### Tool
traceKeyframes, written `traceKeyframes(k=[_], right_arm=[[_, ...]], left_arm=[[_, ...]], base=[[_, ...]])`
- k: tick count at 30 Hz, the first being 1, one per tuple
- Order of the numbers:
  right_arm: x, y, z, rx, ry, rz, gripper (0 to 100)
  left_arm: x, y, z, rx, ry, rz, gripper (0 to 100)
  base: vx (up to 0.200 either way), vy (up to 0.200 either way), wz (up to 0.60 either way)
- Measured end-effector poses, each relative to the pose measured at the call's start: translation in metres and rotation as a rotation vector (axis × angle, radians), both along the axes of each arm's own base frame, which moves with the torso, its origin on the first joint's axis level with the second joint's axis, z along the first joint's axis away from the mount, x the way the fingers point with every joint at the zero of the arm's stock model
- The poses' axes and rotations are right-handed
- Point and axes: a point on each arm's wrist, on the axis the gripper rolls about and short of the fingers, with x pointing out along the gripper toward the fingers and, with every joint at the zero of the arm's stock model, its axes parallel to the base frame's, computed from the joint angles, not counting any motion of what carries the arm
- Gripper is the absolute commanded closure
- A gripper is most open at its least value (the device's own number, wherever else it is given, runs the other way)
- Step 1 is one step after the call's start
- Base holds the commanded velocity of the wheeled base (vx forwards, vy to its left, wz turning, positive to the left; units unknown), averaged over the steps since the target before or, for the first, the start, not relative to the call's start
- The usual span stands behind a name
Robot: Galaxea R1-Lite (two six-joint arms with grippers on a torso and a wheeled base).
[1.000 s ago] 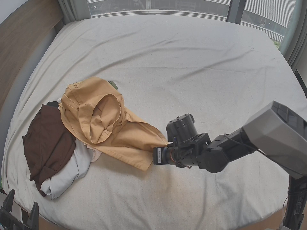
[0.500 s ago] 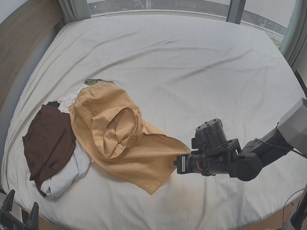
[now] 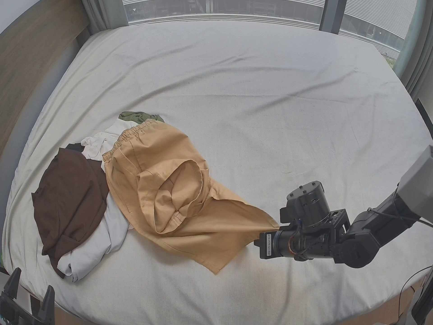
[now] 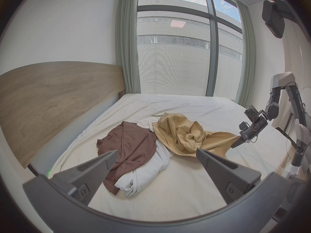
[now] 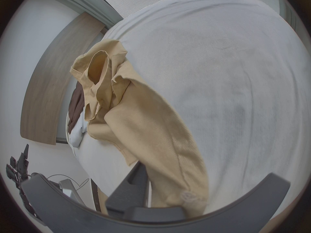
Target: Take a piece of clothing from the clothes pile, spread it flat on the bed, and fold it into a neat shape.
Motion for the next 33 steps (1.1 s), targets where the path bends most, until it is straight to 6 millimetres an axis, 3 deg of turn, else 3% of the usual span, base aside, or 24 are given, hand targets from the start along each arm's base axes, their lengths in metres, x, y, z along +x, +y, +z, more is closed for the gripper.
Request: traceKeyframes(k=[10,33], right_arm=[[-0.021,-0.022,-0.006,-0.045,0.046,-0.013,100],[-0.046,-0.101,-0.008,-0.115,0.104,-0.135,100]], left_arm=[[0.000,0.000,0.000,0.000,0.000,0.000,0],[0.000,0.000,0.000,0.000,0.000,0.000,0]], base=[[0.000,0.000,0.00],[0.000,0.000,0.00]])
